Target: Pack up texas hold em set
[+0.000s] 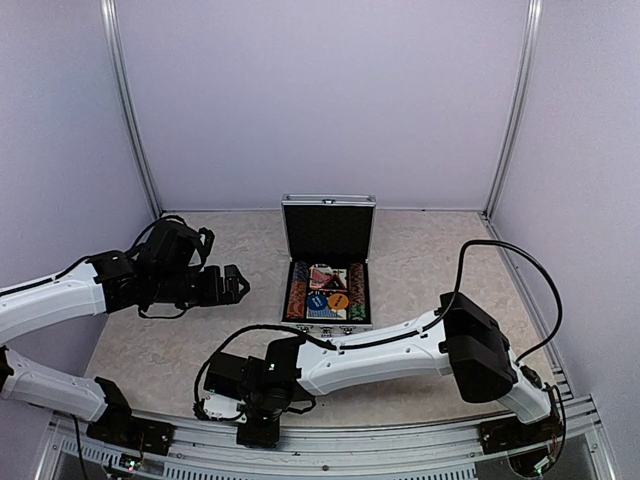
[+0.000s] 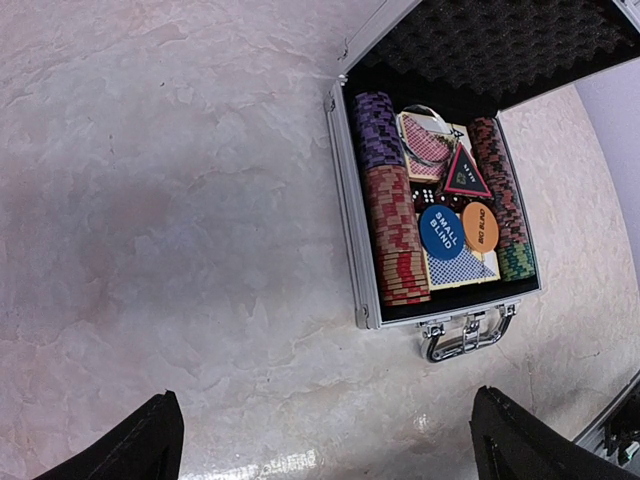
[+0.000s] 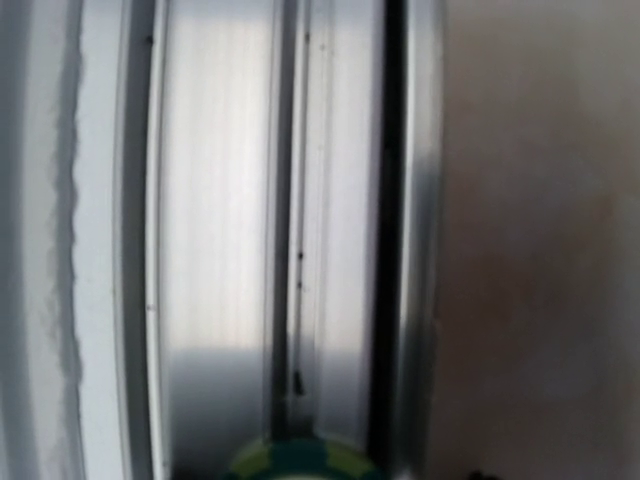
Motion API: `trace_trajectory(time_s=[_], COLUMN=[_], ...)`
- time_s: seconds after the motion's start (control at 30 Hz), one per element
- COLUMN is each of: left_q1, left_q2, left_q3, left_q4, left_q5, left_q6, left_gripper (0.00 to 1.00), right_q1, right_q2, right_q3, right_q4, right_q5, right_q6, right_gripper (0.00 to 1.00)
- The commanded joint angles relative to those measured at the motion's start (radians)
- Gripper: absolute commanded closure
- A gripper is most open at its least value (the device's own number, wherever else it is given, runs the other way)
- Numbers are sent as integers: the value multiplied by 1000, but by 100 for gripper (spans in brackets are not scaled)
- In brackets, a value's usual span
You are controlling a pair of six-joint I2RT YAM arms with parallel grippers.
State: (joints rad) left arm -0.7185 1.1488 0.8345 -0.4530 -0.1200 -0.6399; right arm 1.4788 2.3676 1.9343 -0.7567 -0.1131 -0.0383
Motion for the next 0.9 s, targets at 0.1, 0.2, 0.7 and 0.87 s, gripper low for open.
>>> trace_trajectory(time_s=[0.1, 0.2, 0.7, 0.87], left_q1=[14, 16, 21, 22], left_q2=[-12, -13, -15, -20], left_q3=[-13, -15, -21, -28], left_q4=[10, 11, 19, 19], left_q5=[3, 6, 14, 16], left_q6=[17, 17, 17, 17], left_gripper=[1, 1, 1, 1], right_q1=[16, 16, 17, 18], right_q2=[-4, -6, -7, -9], right_q3=[-18, -18, -37, -48], right_q4=[-40, -45, -55, -51], right_q5=[-30, -28, -21, -14], right_q6=[-11, -12, -14, -9], right_gripper=[44, 53, 59, 64])
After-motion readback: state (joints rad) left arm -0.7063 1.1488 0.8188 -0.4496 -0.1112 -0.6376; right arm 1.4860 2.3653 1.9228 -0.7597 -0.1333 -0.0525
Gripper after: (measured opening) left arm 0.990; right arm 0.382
